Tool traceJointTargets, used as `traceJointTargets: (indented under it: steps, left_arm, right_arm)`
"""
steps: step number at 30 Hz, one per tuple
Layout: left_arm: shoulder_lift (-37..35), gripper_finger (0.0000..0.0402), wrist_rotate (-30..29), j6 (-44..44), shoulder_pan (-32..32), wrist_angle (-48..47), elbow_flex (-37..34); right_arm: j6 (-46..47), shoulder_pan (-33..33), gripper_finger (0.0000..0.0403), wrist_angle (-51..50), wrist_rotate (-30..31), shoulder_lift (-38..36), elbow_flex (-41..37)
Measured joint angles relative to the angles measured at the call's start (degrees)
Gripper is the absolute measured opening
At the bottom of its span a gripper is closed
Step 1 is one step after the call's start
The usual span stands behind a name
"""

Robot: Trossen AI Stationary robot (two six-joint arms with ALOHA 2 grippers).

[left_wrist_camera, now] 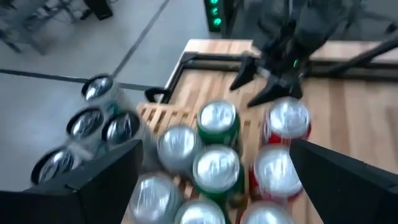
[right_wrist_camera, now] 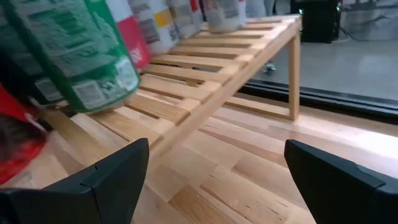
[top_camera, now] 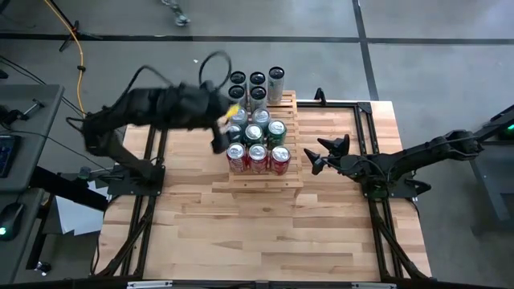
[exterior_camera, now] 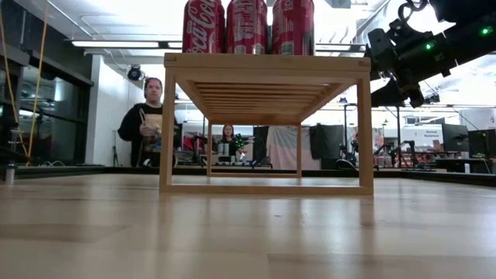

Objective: Place canned beverage on shelf
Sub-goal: Return to Home Position

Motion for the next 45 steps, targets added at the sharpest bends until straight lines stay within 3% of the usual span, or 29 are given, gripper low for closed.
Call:
traceJointTargets:
  steps: [9, 12, 15, 19, 24, 28, 32, 34, 35, 41, 45]
  left_arm:
    - [-26.2, 0.0395, -19.4, -2.7, -11.2, 23.0, -42.3]
    - [-36.0, 0.0395, -18.6, -4.8, -12.7, 32.4, -55.5]
    - [-44.1, 0.0395, -14.0, -6.9, -13.9, 39.2, -66.3]
    - [-51.9, 0.0395, -10.0, -9.4, -16.3, 44.4, -77.6]
    - [-58.0, 0.0394, -9.4, -12.0, -20.3, 51.5, -87.7]
    - [-60.7, 0.0394, -9.4, -11.5, -22.8, 56.5, -91.7]
    - [-61.8, 0.0394, -10.8, -10.0, -24.3, 58.3, -93.2]
    - [-61.8, 0.0394, -12.0, -9.9, -24.9, 58.7, -93.3]
    - [-61.8, 0.0394, -12.5, -9.9, -25.1, 58.7, -93.3]
    - [-61.2, 0.0394, -14.1, -11.0, -25.4, 58.7, -93.3]
    - [-60.8, 0.0394, -15.3, -11.1, -25.4, 58.6, -93.3]
  right_arm:
    - [-3.2, 0.9, 0.0360, 2.7, 0.0, 0.0, 0.0]
    - [-3.4, 0.8, 0.0360, 3.1, 0.0, 0.0, 0.0]
    - [-6.5, 1.0, 0.0360, 5.7, -0.2, 0.0, 0.0]
    - [-16.4, 3.9, 0.0360, 16.4, -3.9, 0.0, 0.0]
    - [-29.0, 10.7, 0.0345, 30.6, -4.2, 0.0, 0.2]
    - [-33.2, 15.6, 0.0282, 30.0, -4.0, 0.8, 5.1]
    - [-37.7, 19.5, 0.0145, 21.9, 1.9, 7.3, 16.6]
    - [-40.0, 20.5, 0.0053, 14.6, 5.7, 11.6, 24.7]
    - [-40.6, 20.5, 0.0027, 9.4, 6.5, 13.5, 28.9]
    - [-26.3, 16.5, 0.0010, -27.0, 7.0, 26.9, 53.7]
    - [-20.5, 13.5, 0.0006, -42.4, 7.7, 34.8, 66.7]
